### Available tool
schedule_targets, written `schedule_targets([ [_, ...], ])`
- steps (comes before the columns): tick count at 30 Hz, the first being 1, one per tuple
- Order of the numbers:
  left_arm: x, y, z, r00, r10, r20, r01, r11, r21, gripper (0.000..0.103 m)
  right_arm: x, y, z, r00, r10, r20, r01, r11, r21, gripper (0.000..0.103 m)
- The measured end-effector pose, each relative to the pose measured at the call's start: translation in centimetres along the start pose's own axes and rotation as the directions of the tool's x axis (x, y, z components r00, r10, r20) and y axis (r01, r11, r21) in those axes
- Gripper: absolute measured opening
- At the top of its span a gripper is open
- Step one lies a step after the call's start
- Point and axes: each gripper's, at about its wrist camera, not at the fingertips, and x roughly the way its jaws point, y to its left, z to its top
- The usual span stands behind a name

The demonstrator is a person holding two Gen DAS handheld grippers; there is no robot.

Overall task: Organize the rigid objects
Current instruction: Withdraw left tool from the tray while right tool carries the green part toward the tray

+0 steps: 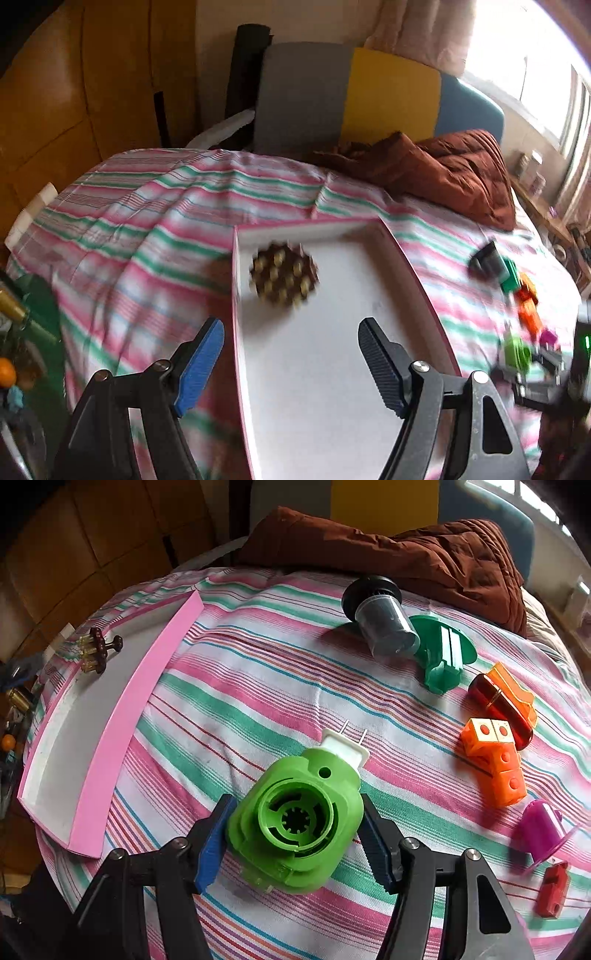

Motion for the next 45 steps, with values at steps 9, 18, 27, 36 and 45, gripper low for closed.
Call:
schedule_targets([
  [9,-2.7,-2.7,-3.9,0.999,-0.015,-0.031,0.016,0.999,0.044,0.077,0.0,0.0,0.1,1.000,-0.015,0.009,0.015,1.000,0.020,0.066],
  [18,-3.5,-3.0,-4.7,1.000,0.004,-0.016,-0.003,0.999,0.053,0.077,-0.1,0.4,0.1,0.999,-0.049,0.018,0.049,0.999,0.019,0.064],
  [27,-3.5,-2.4,-4.9,1.000,0.002,-0.026,-0.001,0.999,0.047,0.077,0.0,0.4,-0.2,0.998,-0.053,0.039,0.053,0.999,0.012,0.064],
  [36,-2.6,-0.3,-5.3,0.998,-0.025,-0.064,0.025,1.000,0.003,0.075,0.1,0.5,0.0,0.997,-0.071,0.025,0.070,0.997,0.015,0.063],
  [45,-2.5,2.1,-6.5,0.997,-0.036,-0.071,0.034,0.999,-0.031,0.075,-0.2,1.4,0.0,0.991,-0.134,-0.023,0.136,0.985,0.102,0.063],
])
